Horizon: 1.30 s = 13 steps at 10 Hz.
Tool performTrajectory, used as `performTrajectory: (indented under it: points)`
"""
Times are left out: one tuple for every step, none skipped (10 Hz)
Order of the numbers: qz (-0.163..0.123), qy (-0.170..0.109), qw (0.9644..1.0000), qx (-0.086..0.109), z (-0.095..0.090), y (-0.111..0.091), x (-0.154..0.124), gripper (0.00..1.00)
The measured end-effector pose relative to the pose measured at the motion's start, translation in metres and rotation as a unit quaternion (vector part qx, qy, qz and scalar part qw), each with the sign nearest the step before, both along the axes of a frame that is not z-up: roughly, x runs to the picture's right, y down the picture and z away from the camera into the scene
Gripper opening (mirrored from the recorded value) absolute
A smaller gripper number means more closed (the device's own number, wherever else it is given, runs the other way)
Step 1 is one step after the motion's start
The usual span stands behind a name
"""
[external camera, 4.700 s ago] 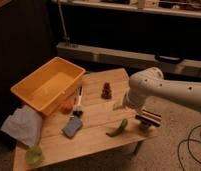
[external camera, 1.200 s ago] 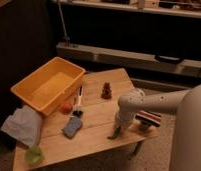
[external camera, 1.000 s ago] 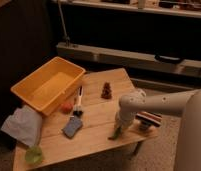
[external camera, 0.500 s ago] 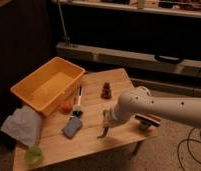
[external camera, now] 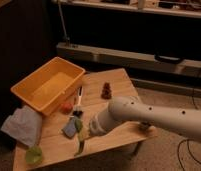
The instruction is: Place pepper in plastic cup
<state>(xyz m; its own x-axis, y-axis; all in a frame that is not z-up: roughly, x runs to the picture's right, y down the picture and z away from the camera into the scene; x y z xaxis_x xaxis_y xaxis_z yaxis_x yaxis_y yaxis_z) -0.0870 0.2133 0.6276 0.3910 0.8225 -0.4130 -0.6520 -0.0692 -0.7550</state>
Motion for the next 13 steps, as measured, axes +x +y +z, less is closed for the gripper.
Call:
performTrajectory:
  points:
    - [-0.014, -0.051, 0.9986, -0.003, -0.015, 0.012, -0.029, 0.00]
    - [-0.028, -0.092, 0.9954, -0.006, -0.028, 0.022, -0.055, 0.00]
    - [-0.039, -0.122, 0.9918, -0.007, -0.037, 0.026, -0.075, 0.00]
    - [-0.049, -0.146, 0.9880, -0.009, -0.045, 0.032, -0.094, 0.00]
    - [-0.050, -0.151, 0.9873, -0.010, -0.047, 0.033, -0.097, 0.00]
    - [-0.049, -0.150, 0.9875, -0.009, -0.047, 0.032, -0.096, 0.00]
    - [-0.049, -0.150, 0.9875, -0.009, -0.047, 0.032, -0.097, 0.00]
    - [-0.049, -0.151, 0.9873, -0.009, -0.047, 0.032, -0.097, 0.00]
    - [-0.049, -0.151, 0.9873, -0.009, -0.047, 0.032, -0.097, 0.00]
    - [-0.049, -0.151, 0.9873, -0.009, -0.047, 0.032, -0.097, 0.00]
    - [-0.049, -0.151, 0.9873, -0.009, -0.047, 0.032, -0.097, 0.00]
    - [-0.049, -0.150, 0.9874, -0.009, -0.047, 0.032, -0.097, 0.00]
    - [-0.049, -0.150, 0.9874, -0.009, -0.047, 0.032, -0.097, 0.00]
